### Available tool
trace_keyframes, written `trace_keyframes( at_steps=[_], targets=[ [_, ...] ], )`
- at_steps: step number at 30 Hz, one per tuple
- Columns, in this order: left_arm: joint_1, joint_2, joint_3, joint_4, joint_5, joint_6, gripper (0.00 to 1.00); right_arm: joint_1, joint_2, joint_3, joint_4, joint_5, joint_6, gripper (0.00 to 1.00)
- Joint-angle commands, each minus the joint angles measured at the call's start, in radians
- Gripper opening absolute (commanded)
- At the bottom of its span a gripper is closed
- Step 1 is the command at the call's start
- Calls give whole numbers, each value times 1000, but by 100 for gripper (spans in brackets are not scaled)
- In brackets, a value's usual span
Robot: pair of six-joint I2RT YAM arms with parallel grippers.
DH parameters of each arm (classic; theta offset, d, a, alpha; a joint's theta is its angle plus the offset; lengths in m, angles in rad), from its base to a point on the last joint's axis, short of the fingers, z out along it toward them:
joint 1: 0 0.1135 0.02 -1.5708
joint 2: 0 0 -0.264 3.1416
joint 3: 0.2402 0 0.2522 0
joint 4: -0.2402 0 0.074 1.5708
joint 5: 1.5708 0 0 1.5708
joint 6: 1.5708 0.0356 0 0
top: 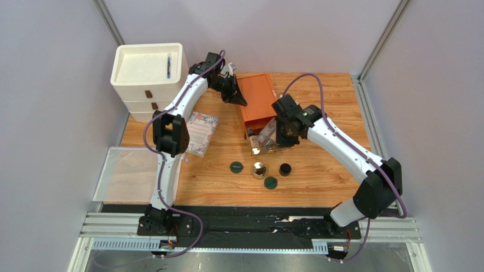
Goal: Organize the makeup
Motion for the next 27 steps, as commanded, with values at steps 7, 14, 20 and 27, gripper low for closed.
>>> trace_keyframes(
  at_steps=[7,14,20,27],
  targets=[
    [5,0,42,-77,-152,87,0,64,-125,-196,116,211,-96,0],
    [5,2,39,-81,-140,81,0,67,-12,-183,201,309,-94,0],
    [5,10,39,-74,-131,71,0,67,154,16,276,316,-114,0],
    [5,16,42,-70,-128,71,0,55,326,249,281,362,-129,0]
  ],
)
